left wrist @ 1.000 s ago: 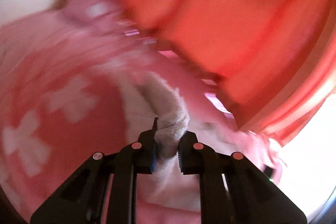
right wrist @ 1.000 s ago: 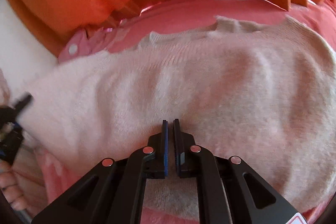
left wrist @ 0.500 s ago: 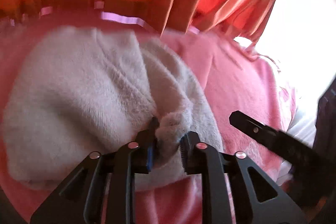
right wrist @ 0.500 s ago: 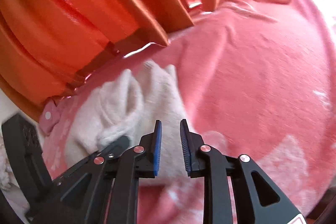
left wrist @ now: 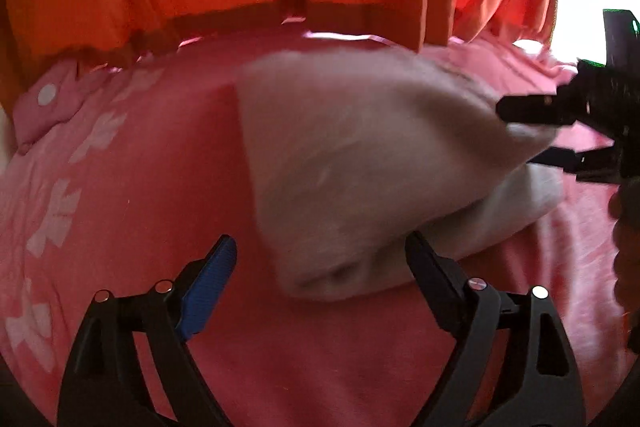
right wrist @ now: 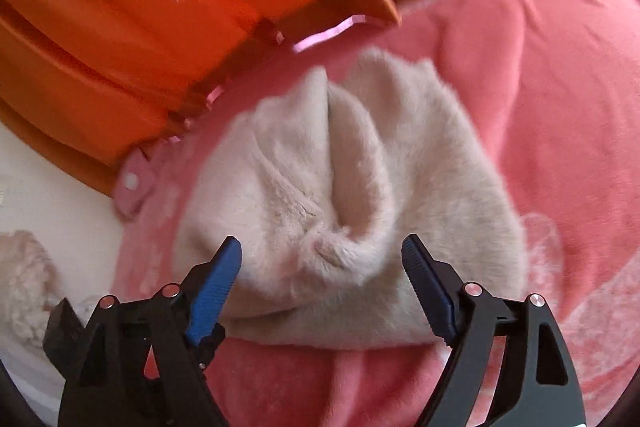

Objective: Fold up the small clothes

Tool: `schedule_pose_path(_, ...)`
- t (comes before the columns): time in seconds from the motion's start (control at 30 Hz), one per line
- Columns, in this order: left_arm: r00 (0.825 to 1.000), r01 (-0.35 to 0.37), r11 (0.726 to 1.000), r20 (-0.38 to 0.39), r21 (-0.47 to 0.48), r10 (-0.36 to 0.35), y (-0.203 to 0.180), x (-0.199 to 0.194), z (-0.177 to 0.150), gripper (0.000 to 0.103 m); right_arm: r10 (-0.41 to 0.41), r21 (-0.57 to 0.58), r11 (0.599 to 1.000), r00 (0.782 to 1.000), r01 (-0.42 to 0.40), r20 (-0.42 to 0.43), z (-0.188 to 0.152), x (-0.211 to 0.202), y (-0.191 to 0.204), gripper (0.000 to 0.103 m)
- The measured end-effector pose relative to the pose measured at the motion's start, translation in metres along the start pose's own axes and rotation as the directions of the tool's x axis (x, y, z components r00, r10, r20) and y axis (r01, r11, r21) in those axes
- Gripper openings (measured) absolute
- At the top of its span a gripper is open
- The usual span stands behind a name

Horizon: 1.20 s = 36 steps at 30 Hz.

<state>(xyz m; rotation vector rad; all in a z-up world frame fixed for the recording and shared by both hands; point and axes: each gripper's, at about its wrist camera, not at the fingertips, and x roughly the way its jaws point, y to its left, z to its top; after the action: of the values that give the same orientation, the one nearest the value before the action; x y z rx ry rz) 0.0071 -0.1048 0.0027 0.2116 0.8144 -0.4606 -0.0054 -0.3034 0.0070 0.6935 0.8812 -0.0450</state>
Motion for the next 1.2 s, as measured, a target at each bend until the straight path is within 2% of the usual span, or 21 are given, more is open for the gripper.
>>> schedule_pose_path(0.03,1.000,0.007,1.000,-0.016,-0.006,-0.007,0.002,0.003,-0.002,0.072,0.020,-0.009,1.000,1.000,-0.020,-0.002,0.003,0.005,0.007,0.058)
schedule_pose_path(0.07,0.999,0.032,0.999,-0.036,-0.019,-0.033,0.007,0.004,-0.005,0.060,0.022,-0.011,1.000,1.000,-0.022,0.001,0.005,0.005,0.011,0.026)
schedule_pose_path(0.1,0.997,0.061,0.997,-0.052,-0.042,-0.063,0.011,0.006,-0.006,0.053,0.024,-0.018,1.000,0.999,-0.024,0.028,0.011,-0.003,0.018,0.022)
schedule_pose_path(0.17,0.989,0.119,0.986,-0.073,-0.115,-0.128,0.021,0.010,-0.004,0.036,0.150,-0.037,0.989,0.976,-0.146,0.159,0.018,-0.045,0.027,0.016)
schedule_pose_path(0.23,0.986,0.154,0.978,-0.044,-0.143,-0.162,0.025,0.004,-0.001,0.028,0.222,-0.074,0.975,0.945,-0.210,0.238,0.018,-0.078,0.024,0.015)
schedule_pose_path(0.3,0.982,0.178,0.974,-0.034,-0.138,-0.184,0.021,0.003,-0.003,0.022,0.140,-0.086,0.989,0.940,-0.119,0.310,0.008,-0.097,0.010,0.015)
schedule_pose_path(0.37,0.982,0.176,0.977,-0.044,-0.124,-0.182,0.014,0.009,-0.005,0.019,-0.019,-0.050,0.998,0.968,0.033,0.252,0.001,-0.076,-0.017,0.015)
schedule_pose_path(0.4,0.982,0.175,0.977,-0.053,-0.125,-0.183,0.012,0.013,-0.007,0.019,-0.119,-0.017,0.992,0.983,0.123,0.142,-0.004,-0.045,-0.042,0.015)
schedule_pose_path(0.43,0.981,0.176,0.976,-0.061,-0.131,-0.185,0.010,0.019,-0.008,0.019,-0.153,0.017,0.988,0.986,0.152,0.063,-0.012,-0.021,-0.062,0.016)
schedule_pose_path(0.47,0.981,0.175,0.975,-0.056,-0.134,-0.183,0.010,0.019,-0.010,0.019,-0.092,0.037,0.995,0.992,0.089,0.082,-0.022,-0.017,-0.073,0.016)
schedule_pose_path(0.5,0.983,0.168,0.978,-0.056,-0.120,-0.175,0.008,0.018,-0.009,0.019,-0.092,0.020,0.996,0.992,0.091,0.089,-0.023,-0.023,-0.070,0.017)
schedule_pose_path(0.63,0.978,0.194,0.973,-0.058,-0.124,-0.202,0.011,-0.005,-0.003,0.019,-0.185,-0.068,0.978,0.970,0.198,0.156,-0.019,-0.056,-0.043,0.033)
schedule_pose_path(0.73,0.964,0.263,0.953,0.002,-0.151,-0.266,0.019,-0.039,0.009,0.019,-0.206,-0.091,0.968,0.950,0.233,0.235,-0.005,-0.078,-0.025,0.036)
schedule_pose_path(0.8,0.953,0.305,0.937,0.055,-0.170,-0.300,0.023,-0.055,0.021,0.025,-0.169,-0.105,0.974,0.949,0.203,0.267,0.007,-0.088,-0.020,0.043)
schedule_pose_path(0.87,0.951,0.307,0.935,0.093,-0.179,-0.295,0.021,-0.063,0.033,0.039,-0.136,-0.119,0.977,0.948,0.176,0.287,0.030,-0.082,-0.012,0.059)
schedule_pose_path(0.93,0.957,0.283,0.944,0.109,-0.167,-0.268,0.015,-0.059,0.047,0.041,-0.124,-0.137,0.978,0.967,0.158,0.223,0.053,-0.061,-0.017,0.063)
schedule_pose_path(1.03,0.971,0.240,0.956,0.069,-0.168,-0.231,0.003,-0.033,0.059,0.047,-0.099,-0.118,0.988,0.994,0.103,0.043,0.077,0.001,-0.021,0.063)
schedule_pose_path(1.1,0.977,0.214,0.963,0.022,-0.166,-0.213,-0.001,-0.013,0.058,0.047,-0.111,-0.131,0.986,0.993,0.104,-0.048,0.080,0.033,-0.022,0.058)
schedule_pose_path(1.13,0.981,0.191,0.969,0.000,-0.159,-0.193,-0.004,-0.003,0.056,0.047,-0.123,-0.142,0.983,0.991,0.115,-0.049,0.080,0.035,-0.018,0.040)
schedule_pose_path(1.17,0.985,0.169,0.975,-0.007,-0.144,-0.172,-0.007,0.001,0.054,0.047,-0.105,-0.159,0.982,0.994,0.099,-0.028,0.082,0.030,-0.013,0.012)
schedule_pose_path(1.2,0.987,0.156,0.979,-0.005,-0.134,-0.159,-0.007,0.002,0.053,0.047,-0.067,-0.157,0.985,0.998,0.068,0.011,0.083,0.014,-0.007,0.010)
